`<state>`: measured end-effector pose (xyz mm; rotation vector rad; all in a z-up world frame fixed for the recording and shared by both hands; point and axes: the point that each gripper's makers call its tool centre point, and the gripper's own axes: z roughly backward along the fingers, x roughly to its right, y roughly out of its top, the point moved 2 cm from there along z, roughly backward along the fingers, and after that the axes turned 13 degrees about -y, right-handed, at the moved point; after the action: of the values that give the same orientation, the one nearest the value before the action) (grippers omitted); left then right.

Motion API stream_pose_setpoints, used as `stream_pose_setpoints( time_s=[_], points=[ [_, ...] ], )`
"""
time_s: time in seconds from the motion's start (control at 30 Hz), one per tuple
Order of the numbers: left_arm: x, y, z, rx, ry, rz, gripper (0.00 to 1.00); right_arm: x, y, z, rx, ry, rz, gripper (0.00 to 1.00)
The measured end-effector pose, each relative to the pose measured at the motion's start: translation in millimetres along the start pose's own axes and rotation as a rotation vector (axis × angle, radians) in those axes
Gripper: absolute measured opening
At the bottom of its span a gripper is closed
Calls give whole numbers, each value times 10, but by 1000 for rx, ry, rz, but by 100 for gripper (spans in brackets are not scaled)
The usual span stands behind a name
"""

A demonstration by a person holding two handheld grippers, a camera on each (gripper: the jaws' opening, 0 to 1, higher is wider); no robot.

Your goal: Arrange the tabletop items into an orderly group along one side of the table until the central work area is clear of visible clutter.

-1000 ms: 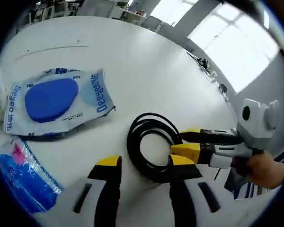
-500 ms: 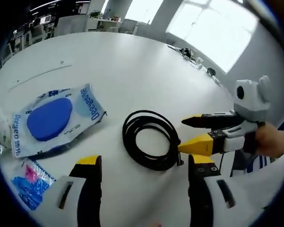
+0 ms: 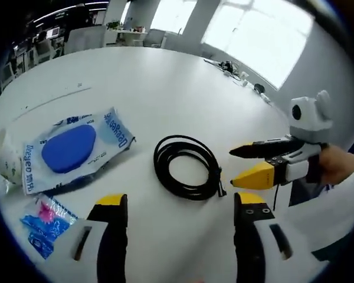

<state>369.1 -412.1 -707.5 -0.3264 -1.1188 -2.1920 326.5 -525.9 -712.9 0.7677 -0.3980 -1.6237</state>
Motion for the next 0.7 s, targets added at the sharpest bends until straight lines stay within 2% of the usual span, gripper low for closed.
stream_pose_setpoints(
  time_s=[0.23,0.37,0.7],
  points=[
    [-65,-49,128,11,16,9,74,-6,-83,90,-12,3,-21,66],
    [-99,-79,229,15,37,-26,74,-51,-98,117,-12,14,-37,67],
    [-197,-232,527,48,59,2,73,-106,-89,224,-10,32,-31,67]
  ],
)
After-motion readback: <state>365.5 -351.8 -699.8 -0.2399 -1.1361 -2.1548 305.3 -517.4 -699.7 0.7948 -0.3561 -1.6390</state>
